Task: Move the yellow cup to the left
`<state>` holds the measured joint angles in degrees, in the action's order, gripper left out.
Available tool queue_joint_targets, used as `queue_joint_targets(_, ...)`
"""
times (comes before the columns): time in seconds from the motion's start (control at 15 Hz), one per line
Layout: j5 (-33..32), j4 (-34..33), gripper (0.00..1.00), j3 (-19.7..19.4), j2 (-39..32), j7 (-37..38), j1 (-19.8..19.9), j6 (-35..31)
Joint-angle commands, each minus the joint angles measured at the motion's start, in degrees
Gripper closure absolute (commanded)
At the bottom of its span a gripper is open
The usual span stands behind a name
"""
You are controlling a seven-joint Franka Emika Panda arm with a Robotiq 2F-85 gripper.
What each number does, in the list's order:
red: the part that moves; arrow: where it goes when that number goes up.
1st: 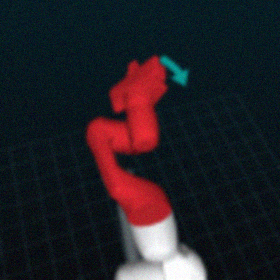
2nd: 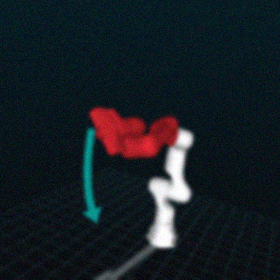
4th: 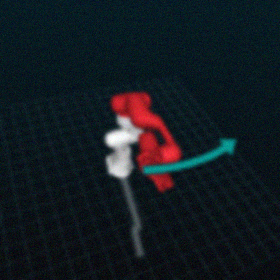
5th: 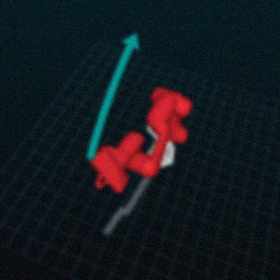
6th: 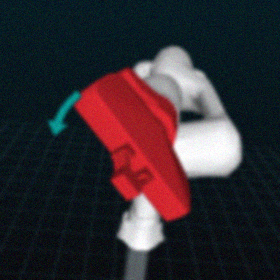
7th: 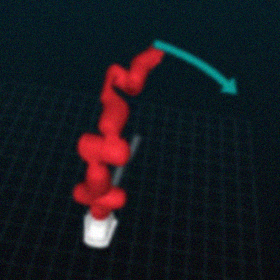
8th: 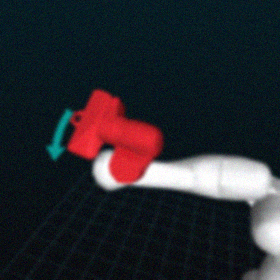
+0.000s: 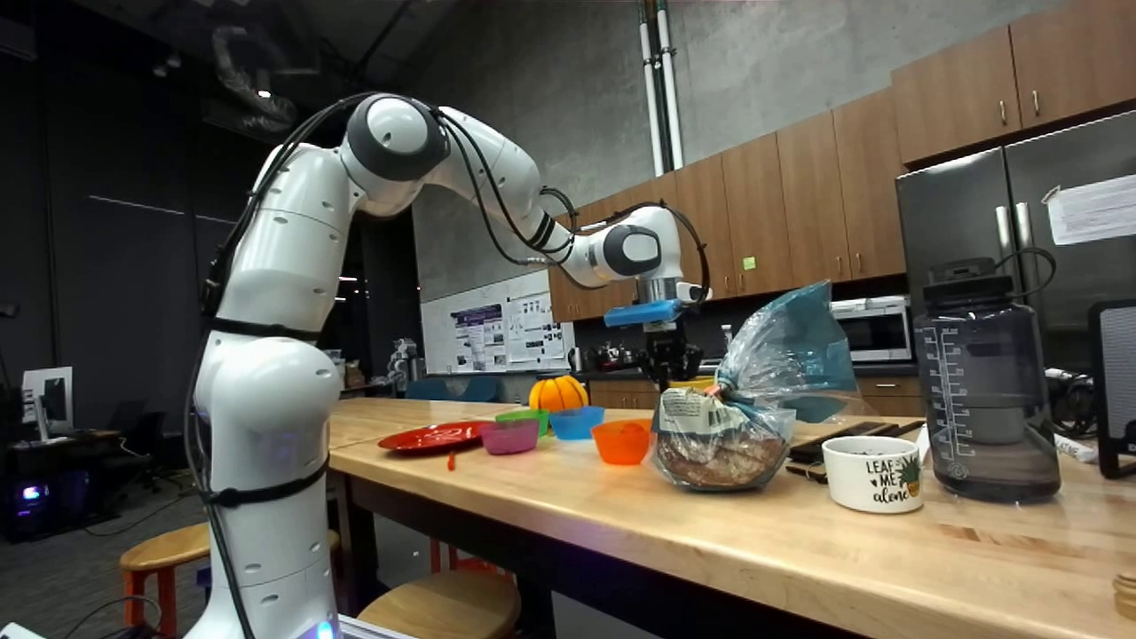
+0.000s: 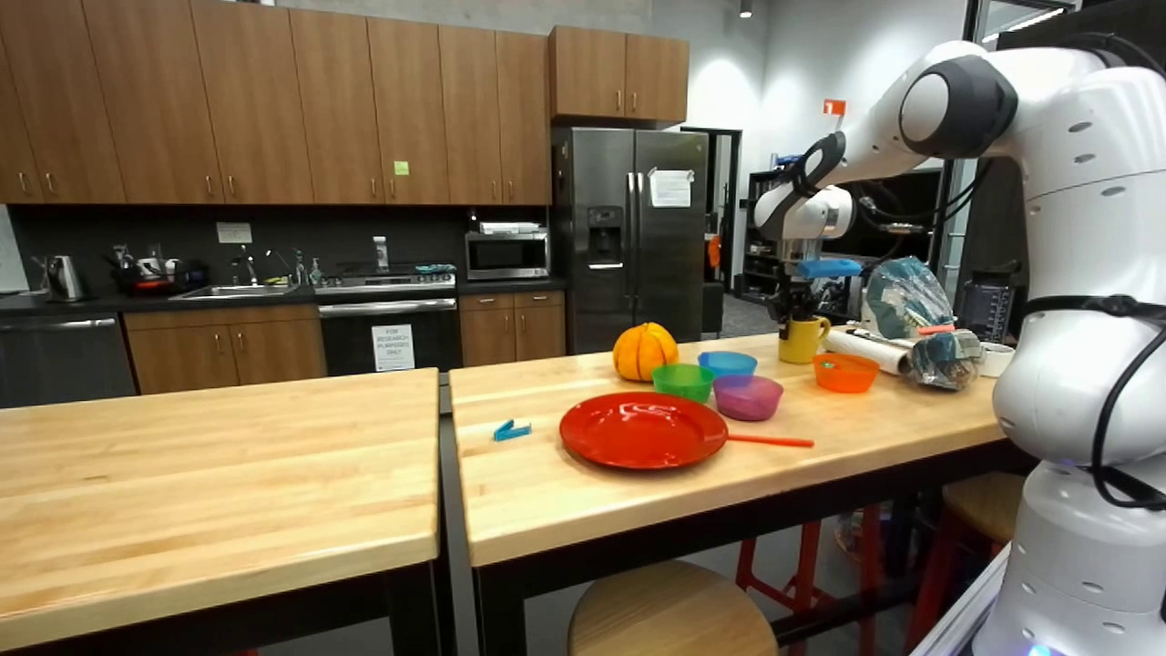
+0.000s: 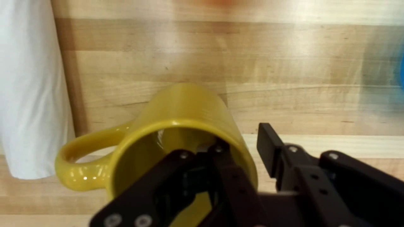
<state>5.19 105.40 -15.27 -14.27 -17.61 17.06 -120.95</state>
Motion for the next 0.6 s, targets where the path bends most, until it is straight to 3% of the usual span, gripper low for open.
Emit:
queue_joint_targets(0.0,0.0,-0.8,1.0,0.8,0.1,0.1,1.1,2.5)
queue_joint_targets(0.53,0.3,2.9,0.97,2.1,4.6,-1.6,0.2,6.9)
